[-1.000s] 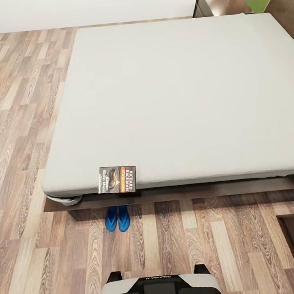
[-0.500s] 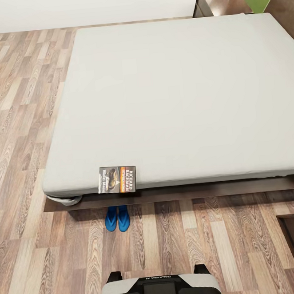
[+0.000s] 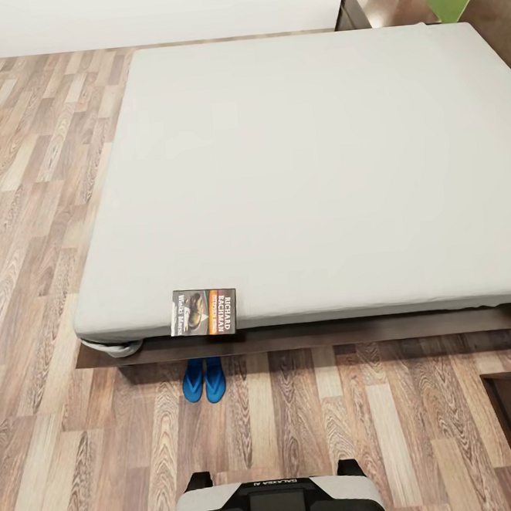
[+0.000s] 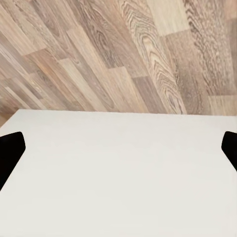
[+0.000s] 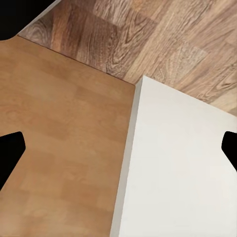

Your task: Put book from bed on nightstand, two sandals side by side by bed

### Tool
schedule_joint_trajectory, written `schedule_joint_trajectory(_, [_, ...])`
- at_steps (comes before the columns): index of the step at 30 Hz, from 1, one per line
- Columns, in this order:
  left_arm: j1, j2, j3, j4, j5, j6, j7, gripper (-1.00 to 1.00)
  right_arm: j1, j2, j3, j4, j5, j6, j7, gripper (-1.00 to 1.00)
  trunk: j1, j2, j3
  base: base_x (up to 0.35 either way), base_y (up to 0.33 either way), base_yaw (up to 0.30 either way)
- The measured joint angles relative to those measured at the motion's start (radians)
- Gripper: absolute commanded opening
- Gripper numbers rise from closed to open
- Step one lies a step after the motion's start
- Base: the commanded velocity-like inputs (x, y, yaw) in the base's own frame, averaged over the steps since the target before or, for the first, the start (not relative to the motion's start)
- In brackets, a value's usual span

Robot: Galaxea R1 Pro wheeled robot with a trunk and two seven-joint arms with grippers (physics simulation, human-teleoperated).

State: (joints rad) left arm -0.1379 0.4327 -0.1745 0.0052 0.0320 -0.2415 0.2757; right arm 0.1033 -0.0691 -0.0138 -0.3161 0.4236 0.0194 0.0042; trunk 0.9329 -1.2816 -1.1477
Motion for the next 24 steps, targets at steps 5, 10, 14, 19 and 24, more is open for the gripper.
schedule_joint_trajectory(5, [0.001, 0.000, 0.000, 0.000, 0.000, 0.000, 0.000, 1.00, 0.000, -0.001, 0.000, 0.002, 0.000, 0.000, 0.000, 1.00, 0.000, 0.000, 0.000, 0.000, 0.000, 0.000])
schedule_joint_trajectory(10, [0.002, 0.000, 0.000, 0.000, 0.000, 0.000, 0.000, 1.00, 0.000, -0.001, 0.000, 0.002, 0.000, 0.000, 0.000, 1.00, 0.000, 0.000, 0.000, 0.000, 0.000, 0.000])
schedule_joint_trajectory(14, [0.002, 0.000, 0.000, 0.000, 0.000, 0.000, 0.000, 1.00, 0.000, -0.001, 0.000, 0.003, 0.000, 0.000, 0.000, 1.00, 0.000, 0.000, 0.000, 0.000, 0.000, 0.000])
schedule_joint_trajectory(19, [0.002, 0.000, 0.000, 0.000, 0.000, 0.000, 0.000, 1.00, 0.000, -0.002, 0.000, 0.004, 0.000, 0.000, 0.000, 1.00, 0.000, 0.000, 0.000, 0.000, 0.000, 0.000])
schedule_joint_trajectory(24, [0.002, 0.000, 0.000, 0.000, 0.000, 0.000, 0.000, 1.00, 0.000, -0.006, -0.001, 0.004, 0.000, 0.000, 0.000, 1.00, 0.000, 0.000, 0.000, 0.000, 0.000, 0.000])
